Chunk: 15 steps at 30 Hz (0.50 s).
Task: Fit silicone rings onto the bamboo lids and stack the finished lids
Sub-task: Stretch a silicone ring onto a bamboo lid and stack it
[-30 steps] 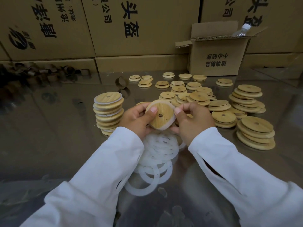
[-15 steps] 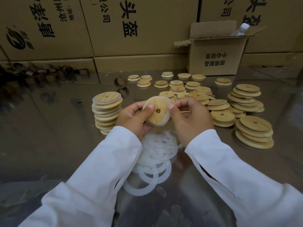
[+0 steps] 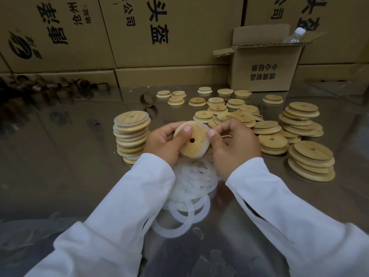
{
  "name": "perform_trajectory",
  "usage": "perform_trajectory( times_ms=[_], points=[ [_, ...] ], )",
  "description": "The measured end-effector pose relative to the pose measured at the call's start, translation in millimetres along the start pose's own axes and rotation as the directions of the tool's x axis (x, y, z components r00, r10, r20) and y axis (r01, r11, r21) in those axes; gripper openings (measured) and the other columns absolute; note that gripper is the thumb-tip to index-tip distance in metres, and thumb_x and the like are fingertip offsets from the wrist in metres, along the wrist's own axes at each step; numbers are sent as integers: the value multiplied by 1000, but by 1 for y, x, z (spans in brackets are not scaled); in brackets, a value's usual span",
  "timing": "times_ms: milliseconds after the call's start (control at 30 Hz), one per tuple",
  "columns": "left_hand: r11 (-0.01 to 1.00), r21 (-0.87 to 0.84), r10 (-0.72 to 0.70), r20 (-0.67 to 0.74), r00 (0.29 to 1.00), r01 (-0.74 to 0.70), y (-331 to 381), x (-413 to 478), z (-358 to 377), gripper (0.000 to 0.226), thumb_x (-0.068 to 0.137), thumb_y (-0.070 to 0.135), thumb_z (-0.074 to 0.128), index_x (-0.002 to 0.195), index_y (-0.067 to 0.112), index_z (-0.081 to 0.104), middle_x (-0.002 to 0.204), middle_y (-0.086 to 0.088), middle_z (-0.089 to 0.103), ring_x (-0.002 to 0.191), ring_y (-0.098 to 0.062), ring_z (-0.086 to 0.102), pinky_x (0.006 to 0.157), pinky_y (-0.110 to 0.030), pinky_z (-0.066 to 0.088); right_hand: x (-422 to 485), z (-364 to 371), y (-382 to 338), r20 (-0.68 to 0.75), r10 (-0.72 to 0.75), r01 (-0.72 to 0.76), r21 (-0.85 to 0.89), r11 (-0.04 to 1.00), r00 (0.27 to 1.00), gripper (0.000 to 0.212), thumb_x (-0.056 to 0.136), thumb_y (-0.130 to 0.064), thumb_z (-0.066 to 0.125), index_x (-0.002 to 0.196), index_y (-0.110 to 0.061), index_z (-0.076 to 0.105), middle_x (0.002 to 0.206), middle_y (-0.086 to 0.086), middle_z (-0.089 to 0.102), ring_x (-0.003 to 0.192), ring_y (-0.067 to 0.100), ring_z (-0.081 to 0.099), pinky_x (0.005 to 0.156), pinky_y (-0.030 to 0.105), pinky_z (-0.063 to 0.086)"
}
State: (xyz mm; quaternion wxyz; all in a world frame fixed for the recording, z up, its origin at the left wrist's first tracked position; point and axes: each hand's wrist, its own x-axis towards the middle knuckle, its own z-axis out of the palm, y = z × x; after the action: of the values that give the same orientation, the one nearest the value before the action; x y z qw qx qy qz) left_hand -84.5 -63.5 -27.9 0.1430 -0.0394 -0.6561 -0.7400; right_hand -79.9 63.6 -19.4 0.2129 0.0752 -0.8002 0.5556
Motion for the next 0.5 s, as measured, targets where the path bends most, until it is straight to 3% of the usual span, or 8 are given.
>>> perform_trajectory(
  times_ms=[33, 100, 233, 433, 500],
  points=[
    [1000, -9, 2, -2, 1000, -2, 0, 0, 0, 11, 82, 18, 61, 89, 18, 69, 79, -1, 73, 81, -18, 68, 81, -39, 55, 0, 1, -1, 5, 24, -24, 20, 1000, 1000, 24, 88, -19, 59, 69, -28, 47, 75, -7, 59, 72, 17, 62, 71, 35, 56],
    [1000, -24, 3, -13, 1000, -3, -1, -1, 1, 11, 80, 19, 61, 88, 17, 69, 79, -2, 72, 81, -20, 67, 83, -42, 53, 0, 2, -2, 22, 42, -42, 13, 999, 999, 23, 89, -21, 55, 70, -28, 44, 79, 0, 61, 80, 28, 63, 73, 45, 55],
    [1000, -11, 11, -40, 999, -11, -3, 0, 1, 9, 84, 16, 61, 86, 18, 70, 81, -3, 72, 84, -23, 66, 87, -47, 52, 0, 2, -4, 40, 42, -42, -13, 999, 998, 24, 91, -21, 52, 71, -28, 42, 77, -1, 58, 86, 32, 61, 76, 47, 53],
    [999, -16, 51, -73, 996, -52, -4, 1, 2, 15, 88, 12, 58, 84, 20, 70, 83, -4, 71, 87, -24, 66, 85, -45, 52, 1, -3, -4, 68, 83, -80, -49, 996, 994, 25, 90, -21, 56, 68, -30, 47, 73, -12, 54, 73, 8, 55, 76, 42, 55],
    [998, -13, 64, -90, 994, -66, -3, 0, 2, 16, 88, 12, 57, 84, 21, 69, 80, 1, 72, 85, -20, 66, 84, -44, 52, 1, -3, -4, 81, 94, -94, -2, 996, 992, 23, 89, -20, 57, 68, -29, 51, 75, -8, 60, 75, 11, 58, 78, 42, 54]
  ],
)
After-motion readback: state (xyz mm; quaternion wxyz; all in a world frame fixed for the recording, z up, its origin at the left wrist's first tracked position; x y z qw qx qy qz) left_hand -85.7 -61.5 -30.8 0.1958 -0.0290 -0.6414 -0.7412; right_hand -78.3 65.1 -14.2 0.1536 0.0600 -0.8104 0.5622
